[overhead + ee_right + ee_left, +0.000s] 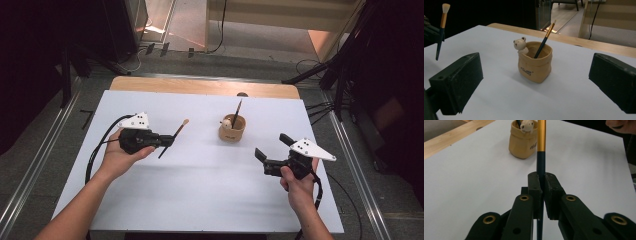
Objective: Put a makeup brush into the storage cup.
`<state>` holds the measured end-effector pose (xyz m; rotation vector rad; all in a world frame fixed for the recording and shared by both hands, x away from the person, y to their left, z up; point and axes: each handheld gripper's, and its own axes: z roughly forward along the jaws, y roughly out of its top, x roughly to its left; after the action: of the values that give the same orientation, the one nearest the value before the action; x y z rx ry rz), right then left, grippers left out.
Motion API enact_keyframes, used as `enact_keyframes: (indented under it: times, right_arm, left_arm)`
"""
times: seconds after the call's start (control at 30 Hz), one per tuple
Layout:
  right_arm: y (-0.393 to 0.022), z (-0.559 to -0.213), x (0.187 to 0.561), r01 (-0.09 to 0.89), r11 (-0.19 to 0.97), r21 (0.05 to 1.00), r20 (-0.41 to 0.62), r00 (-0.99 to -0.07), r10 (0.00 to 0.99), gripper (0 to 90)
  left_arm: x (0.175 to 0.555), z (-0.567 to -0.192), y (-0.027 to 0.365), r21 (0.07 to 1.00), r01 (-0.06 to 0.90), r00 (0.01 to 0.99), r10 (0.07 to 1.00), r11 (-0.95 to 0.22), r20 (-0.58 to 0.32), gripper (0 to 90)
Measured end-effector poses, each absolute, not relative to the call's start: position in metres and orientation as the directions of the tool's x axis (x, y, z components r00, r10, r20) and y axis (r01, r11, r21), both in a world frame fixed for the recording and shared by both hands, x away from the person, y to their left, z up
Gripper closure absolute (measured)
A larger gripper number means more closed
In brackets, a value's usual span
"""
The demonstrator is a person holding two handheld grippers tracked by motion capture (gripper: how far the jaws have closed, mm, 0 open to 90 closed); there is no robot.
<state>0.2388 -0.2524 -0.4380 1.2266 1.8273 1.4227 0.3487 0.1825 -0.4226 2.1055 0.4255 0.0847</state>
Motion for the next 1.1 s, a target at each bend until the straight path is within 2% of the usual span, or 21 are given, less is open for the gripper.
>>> enact_keyframes:
  times: [0.87, 1.1]
  right_arm:
    - [-0.218, -0.422, 0.251, 0.321, 0.004, 0.947, 0.175, -0.529, 0.831, 0.0]
    - [-0.205, -0.419, 0.253, 0.319, -0.001, 0.948, 0.182, -0.539, 0.823, 3.1]
  left_arm:
    - [0.341, -0.432, 0.159, 0.905, 0.262, 0.933, 0.326, -0.336, -0.149, 85.2]
    - [0.338, -0.431, 0.154, 0.914, 0.257, 0.934, 0.324, -0.315, -0.151, 85.2]
